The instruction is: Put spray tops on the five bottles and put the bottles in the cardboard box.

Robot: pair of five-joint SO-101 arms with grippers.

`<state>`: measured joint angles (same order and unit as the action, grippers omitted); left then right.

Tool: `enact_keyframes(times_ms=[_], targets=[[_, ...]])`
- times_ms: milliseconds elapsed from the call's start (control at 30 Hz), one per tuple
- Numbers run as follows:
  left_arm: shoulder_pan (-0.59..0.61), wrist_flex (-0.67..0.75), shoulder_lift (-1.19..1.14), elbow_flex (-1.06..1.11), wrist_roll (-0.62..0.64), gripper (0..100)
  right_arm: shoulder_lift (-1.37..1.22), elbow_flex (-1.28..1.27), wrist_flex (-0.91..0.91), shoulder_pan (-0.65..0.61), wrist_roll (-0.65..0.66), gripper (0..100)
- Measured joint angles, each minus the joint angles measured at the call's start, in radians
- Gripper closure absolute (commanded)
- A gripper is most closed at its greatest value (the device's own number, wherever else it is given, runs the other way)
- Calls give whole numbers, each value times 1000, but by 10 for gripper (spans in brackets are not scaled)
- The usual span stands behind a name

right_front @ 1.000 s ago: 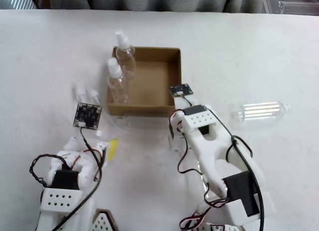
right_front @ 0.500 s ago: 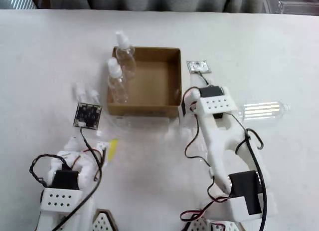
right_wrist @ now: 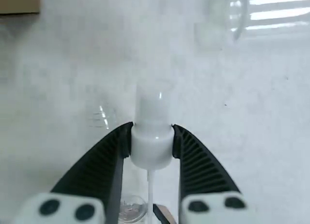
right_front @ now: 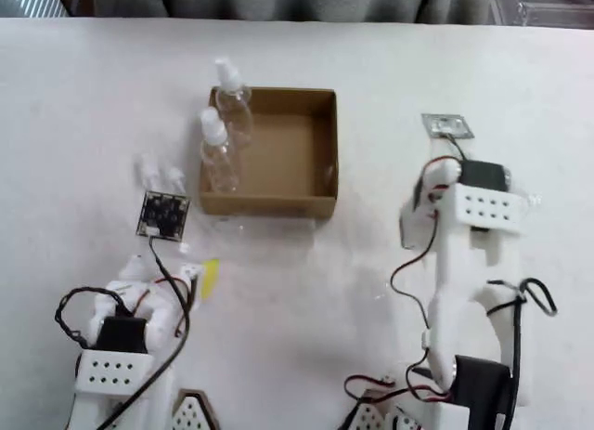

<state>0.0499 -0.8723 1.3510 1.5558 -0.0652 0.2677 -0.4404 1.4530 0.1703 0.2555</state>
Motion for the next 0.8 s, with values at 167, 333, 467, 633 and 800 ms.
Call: enact_keyframes(times_ms=[167,333,467,633,800], targets=[[0,0,0,0,0,756,-38,-106,-130,135,117,979],[0,0,0,0,0,756,-95,-146,-233,209,186,871],[0,0,0,0,0,756,-112,-146,-250,230,196,749],[0,0,0,0,0,756,-112,-138,-250,232,196,716],[0,0,0,0,0,756,-112,-84,-184,233,196,783]])
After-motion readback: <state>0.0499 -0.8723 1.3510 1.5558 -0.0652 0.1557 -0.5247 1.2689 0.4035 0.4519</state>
